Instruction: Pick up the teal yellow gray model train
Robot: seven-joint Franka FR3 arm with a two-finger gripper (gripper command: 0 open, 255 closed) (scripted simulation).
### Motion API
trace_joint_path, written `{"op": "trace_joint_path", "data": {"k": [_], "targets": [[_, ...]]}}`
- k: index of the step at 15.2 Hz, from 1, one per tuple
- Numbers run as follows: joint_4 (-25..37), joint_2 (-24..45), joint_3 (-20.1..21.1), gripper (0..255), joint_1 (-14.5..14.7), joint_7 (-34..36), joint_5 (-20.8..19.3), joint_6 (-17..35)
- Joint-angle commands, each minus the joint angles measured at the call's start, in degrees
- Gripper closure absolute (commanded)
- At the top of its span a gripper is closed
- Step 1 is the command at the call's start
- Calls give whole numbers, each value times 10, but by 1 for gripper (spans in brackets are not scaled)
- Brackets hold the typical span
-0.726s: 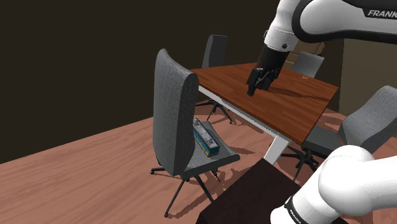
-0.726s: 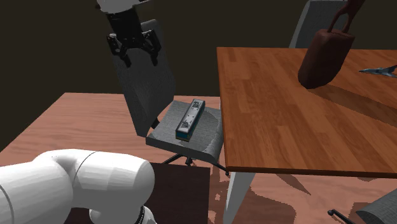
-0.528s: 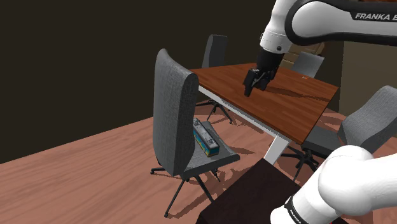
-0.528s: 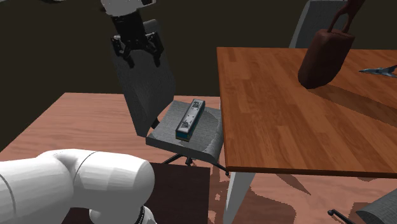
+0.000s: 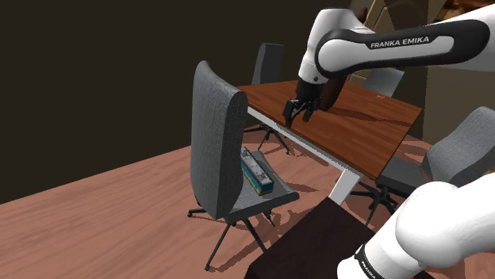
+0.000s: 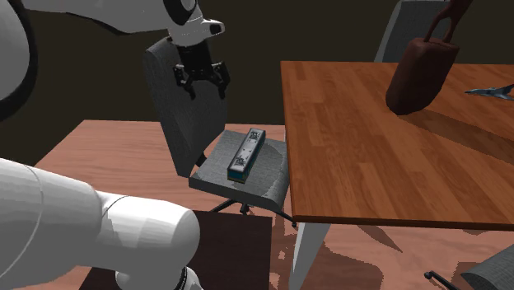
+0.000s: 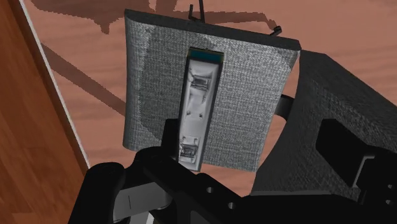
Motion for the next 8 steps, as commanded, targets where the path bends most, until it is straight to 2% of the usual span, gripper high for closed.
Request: {"op": "trace_joint_path", "data": {"k": [1,8], "targets": [[12,47,-4,0,-4,-1,-3,32],[69,198,-18,0,-16,-6,-7,116]]}}
